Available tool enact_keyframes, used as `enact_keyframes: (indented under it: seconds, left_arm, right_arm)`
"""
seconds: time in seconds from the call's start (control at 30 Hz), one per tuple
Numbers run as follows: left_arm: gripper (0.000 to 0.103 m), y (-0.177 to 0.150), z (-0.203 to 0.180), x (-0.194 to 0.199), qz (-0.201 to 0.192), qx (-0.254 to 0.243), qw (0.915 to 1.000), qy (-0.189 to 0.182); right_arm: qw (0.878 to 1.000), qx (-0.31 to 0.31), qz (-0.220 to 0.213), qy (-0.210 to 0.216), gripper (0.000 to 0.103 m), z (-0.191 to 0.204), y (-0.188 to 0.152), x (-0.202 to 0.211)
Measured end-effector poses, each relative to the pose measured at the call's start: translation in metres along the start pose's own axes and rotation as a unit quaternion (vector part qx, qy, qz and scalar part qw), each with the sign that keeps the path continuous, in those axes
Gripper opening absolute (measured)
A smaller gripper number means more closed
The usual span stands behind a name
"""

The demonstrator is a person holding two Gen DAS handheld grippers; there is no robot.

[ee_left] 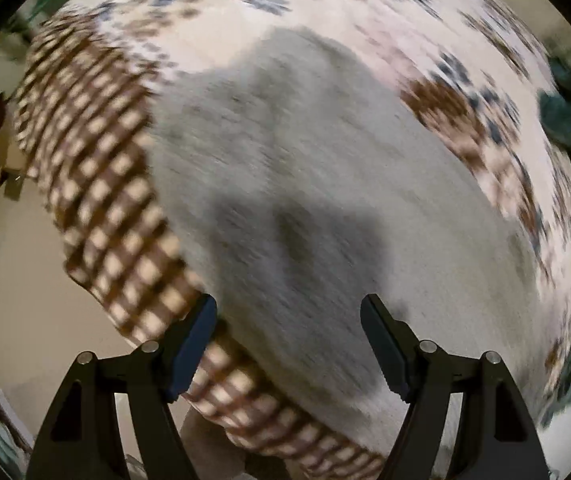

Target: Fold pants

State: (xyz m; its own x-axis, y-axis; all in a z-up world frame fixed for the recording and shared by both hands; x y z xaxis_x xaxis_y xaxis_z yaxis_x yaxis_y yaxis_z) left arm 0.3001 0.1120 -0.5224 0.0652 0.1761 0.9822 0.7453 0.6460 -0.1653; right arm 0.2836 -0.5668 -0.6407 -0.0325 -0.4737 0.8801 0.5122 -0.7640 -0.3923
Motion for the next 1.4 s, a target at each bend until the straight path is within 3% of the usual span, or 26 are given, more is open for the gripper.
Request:
enact_keyframes:
  seconds: [0.1,0.2,0.23,0.27,0.3,0.33,0.5,0.63,0.8,0.9,0.97,1.0,1.03,1.07,1.1,1.13,1.17,1.23,1.33,1.4]
  left_arm:
    - [0.072,0.023,0.025,0.0,-0.007,0.041,0.9991,-0.003]
    - [0.072,0.046,0.045,-0.001,-0.023,0.068,0.997,-0.03]
    - [0.062,0.054,0.052,-0.002,-0.031,0.073,0.996,-0.042]
    - [0.047,0.061,0.059,-0.005,-0.034,0.081,0.9949,-0.05]
    - [0.012,0.068,0.064,-0.007,-0.035,0.083,0.9939,-0.063]
    - [0.007,0.074,0.067,-0.008,-0.033,0.082,0.9931,-0.076]
    - [0.006,0.073,0.062,0.026,-0.071,0.04,0.9907,-0.109]
    - [0.006,0.077,0.073,0.052,-0.088,0.027,0.9879,-0.125]
    - [0.006,0.088,0.097,0.032,-0.077,0.044,0.9912,-0.098]
    - [0.01,0.088,0.103,0.01,-0.05,0.049,0.9938,-0.086]
    - [0.01,0.083,0.102,0.006,-0.043,0.048,0.9948,-0.079]
    - [0.014,0.08,0.097,0.007,-0.041,0.04,0.9959,-0.071]
    - [0.02,0.076,0.094,0.009,-0.042,0.033,0.9967,-0.061]
    - [0.022,0.071,0.089,0.012,-0.047,0.028,0.997,-0.054]
    - [0.031,0.066,0.084,0.015,-0.05,0.022,0.9975,-0.045]
    - [0.043,0.063,0.081,0.016,-0.05,0.017,0.9979,-0.036]
    - [0.05,0.058,0.075,0.02,-0.054,0.011,0.9981,-0.029]
    - [0.078,0.051,0.06,0.023,-0.059,-0.01,0.9981,-0.013]
    - [0.078,0.04,0.034,0.022,-0.062,-0.044,0.9971,0.0]
    - [0.078,0.038,0.023,0.018,-0.058,-0.053,0.997,-0.001]
  right_arm:
    - [0.999,0.012,0.031,-0.002,0.055,0.017,-0.014,-0.03]
    - [0.999,0.008,0.036,-0.003,0.055,0.028,-0.03,-0.05]
    - [1.0,0.005,0.028,-0.008,0.048,0.033,-0.036,-0.057]
    - [1.0,0.005,0.023,-0.011,0.027,0.035,-0.039,-0.06]
    - [1.0,0.005,0.019,-0.018,0.016,0.039,-0.044,-0.064]
    - [0.999,0.004,0.013,-0.031,0.014,0.043,-0.05,-0.068]
    - [0.997,0.022,-0.035,-0.061,0.01,0.069,-0.076,-0.059]
    - [0.996,0.046,-0.057,-0.049,0.009,0.083,-0.101,-0.041]
    - [0.997,0.062,-0.028,-0.044,0.009,0.076,-0.129,-0.038]
    - [0.996,0.053,0.007,-0.071,0.01,0.05,-0.118,-0.051]
    - [0.996,0.026,0.041,-0.075,0.026,0.027,-0.11,-0.065]
    - [0.996,0.021,0.044,-0.075,0.031,0.023,-0.108,-0.064]
    - [0.996,0.025,0.037,-0.082,0.042,0.018,-0.107,-0.058]
    - [0.994,0.04,0.019,-0.102,0.045,0.019,-0.106,-0.048]
    - [0.991,0.054,0.003,-0.122,0.045,0.022,-0.106,-0.04]
    - [0.984,0.08,-0.028,-0.159,0.046,0.027,-0.106,-0.028]
    - [0.968,0.118,-0.073,-0.21,0.056,0.037,-0.106,-0.012]
    - [0.942,0.171,-0.115,-0.265,0.078,0.05,-0.102,0.001]
    - [0.899,0.246,-0.134,-0.336,0.081,0.066,-0.08,-0.006]
    - [0.895,0.247,-0.133,-0.346,0.08,0.066,-0.061,-0.008]
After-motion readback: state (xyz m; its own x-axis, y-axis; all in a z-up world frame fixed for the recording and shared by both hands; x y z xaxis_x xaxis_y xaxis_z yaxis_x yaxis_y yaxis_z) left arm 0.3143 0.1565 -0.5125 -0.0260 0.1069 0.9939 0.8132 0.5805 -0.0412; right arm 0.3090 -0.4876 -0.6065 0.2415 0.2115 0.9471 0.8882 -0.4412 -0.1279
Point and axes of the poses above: each gripper's, at about its wrist camera, not at the fingertips, and x roughly against the way its jaws point, z to its left, y to its top, the point moved 3 cm from there along -x, roughly the way its jaws point, and after that the axes turned 15 degrees about z, right-handed, at the moved point
